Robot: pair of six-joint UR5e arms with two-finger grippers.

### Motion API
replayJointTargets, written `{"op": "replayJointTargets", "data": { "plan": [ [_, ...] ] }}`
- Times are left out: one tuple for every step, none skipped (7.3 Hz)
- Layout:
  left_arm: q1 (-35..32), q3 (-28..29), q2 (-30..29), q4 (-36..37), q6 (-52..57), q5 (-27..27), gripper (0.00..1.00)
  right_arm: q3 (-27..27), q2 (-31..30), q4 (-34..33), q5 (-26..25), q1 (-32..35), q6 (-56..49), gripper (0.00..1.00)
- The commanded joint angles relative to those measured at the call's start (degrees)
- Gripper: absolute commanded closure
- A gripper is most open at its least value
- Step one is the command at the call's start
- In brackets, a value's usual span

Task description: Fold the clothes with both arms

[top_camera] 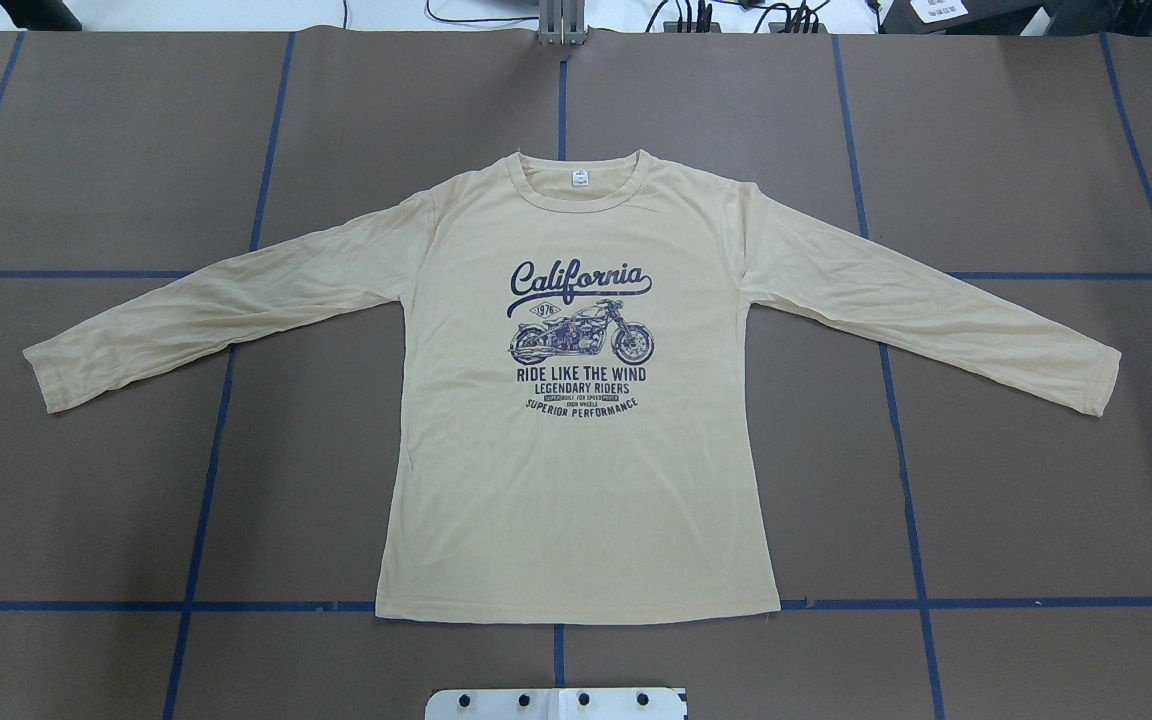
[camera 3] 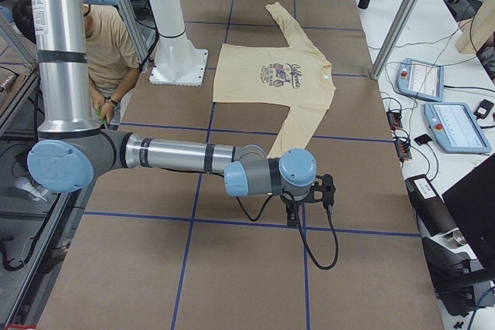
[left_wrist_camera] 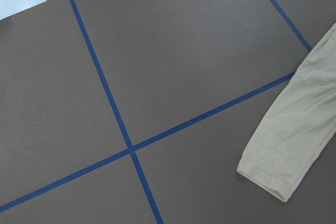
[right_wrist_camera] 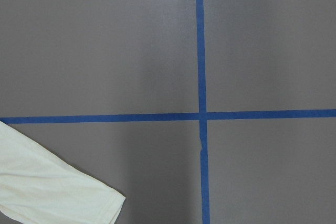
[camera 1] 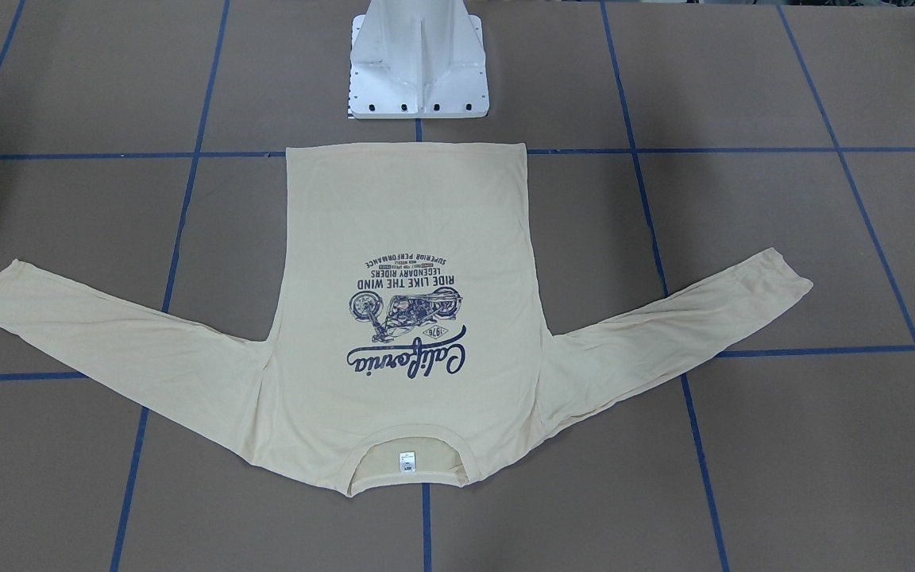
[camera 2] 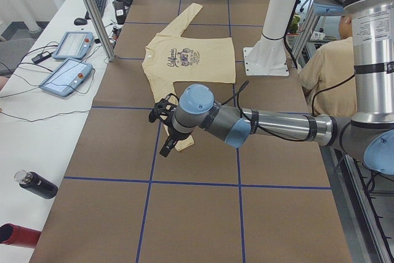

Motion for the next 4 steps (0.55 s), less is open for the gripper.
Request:
{"op": "replayJointTargets", "data": {
  "plan": [
    [-0.31, 3.46, -2.65, 0.92, 1.73, -0.06, 0.00, 1.69, -0.83, -1.44, -0.05, -0.06, 0.10, 0.00],
    [-0.40, 1.75, -2.05, 1.26, 1.23, 0.03, 0.00, 1.62, -1.01, -1.09, -0.05, -0.15, -0.33, 0.00],
    [-0.32, 2.60, -1.26, 1.18, 1.22, 0.03, 0.00, 1.53, -2.32, -0.83, 0.12, -0.24, -0.42, 0.00],
    [-0.32, 2.26, -0.03, 0.83, 1.31, -0.58, 0.00, 1.09, -2.68, -0.83, 0.12, -0.24, -0.16, 0.00]
  ]
}}
